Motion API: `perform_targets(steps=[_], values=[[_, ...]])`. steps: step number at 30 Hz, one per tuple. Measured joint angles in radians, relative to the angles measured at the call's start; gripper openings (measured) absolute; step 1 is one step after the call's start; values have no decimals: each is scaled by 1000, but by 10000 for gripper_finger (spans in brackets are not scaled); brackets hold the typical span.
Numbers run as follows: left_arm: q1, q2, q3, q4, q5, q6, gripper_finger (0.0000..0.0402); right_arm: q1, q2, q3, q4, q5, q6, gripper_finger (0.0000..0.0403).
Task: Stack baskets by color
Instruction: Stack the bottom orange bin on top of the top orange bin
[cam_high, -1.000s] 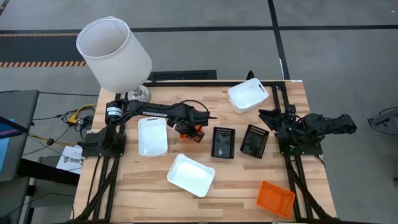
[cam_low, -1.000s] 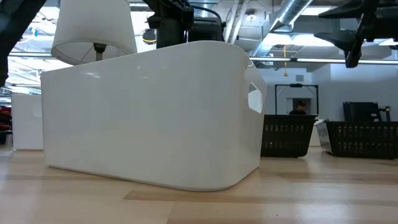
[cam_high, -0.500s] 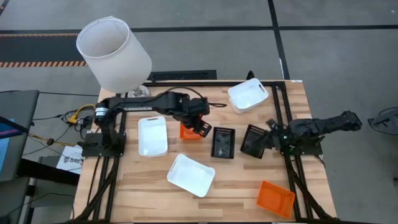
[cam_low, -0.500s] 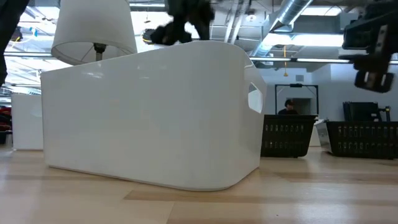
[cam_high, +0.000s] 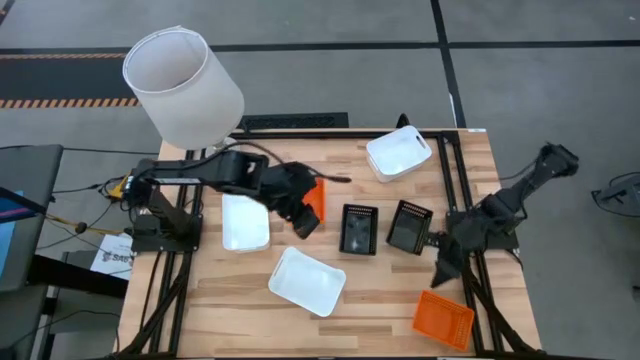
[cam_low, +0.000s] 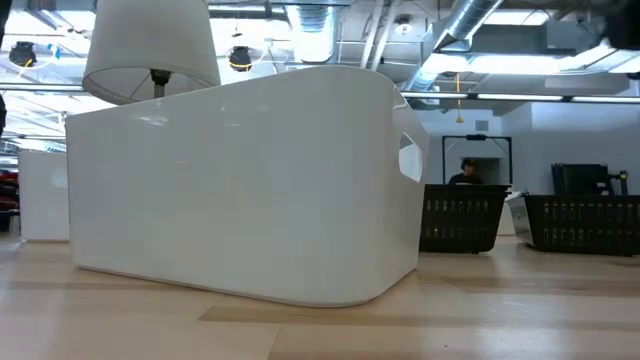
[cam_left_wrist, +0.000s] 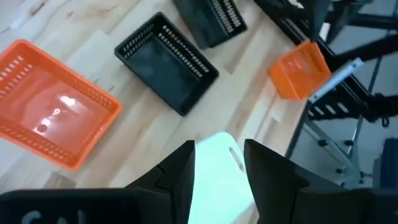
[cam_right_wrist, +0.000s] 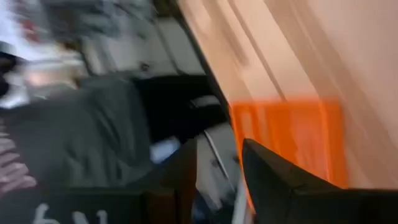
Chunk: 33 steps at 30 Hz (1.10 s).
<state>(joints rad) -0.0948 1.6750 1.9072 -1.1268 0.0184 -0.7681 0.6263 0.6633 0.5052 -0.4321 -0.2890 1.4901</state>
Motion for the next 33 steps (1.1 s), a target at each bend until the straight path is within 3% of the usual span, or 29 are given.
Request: perform_targets(steps=[8, 18, 25, 33], values=[[-147, -53, 0, -83, -121, -36, 125, 207, 263, 96, -214, 25, 166, 127], [-236, -55, 0, -95, -220, -57, 125, 258, 505, 99, -207, 30, 128, 123], [-256, -55, 0, -96, -236, -59, 125, 257, 581, 98, -141, 34, 63, 123], [-260, -55, -1, -96, -237, -68, 125, 258, 524, 197, -173, 129, 22, 123]])
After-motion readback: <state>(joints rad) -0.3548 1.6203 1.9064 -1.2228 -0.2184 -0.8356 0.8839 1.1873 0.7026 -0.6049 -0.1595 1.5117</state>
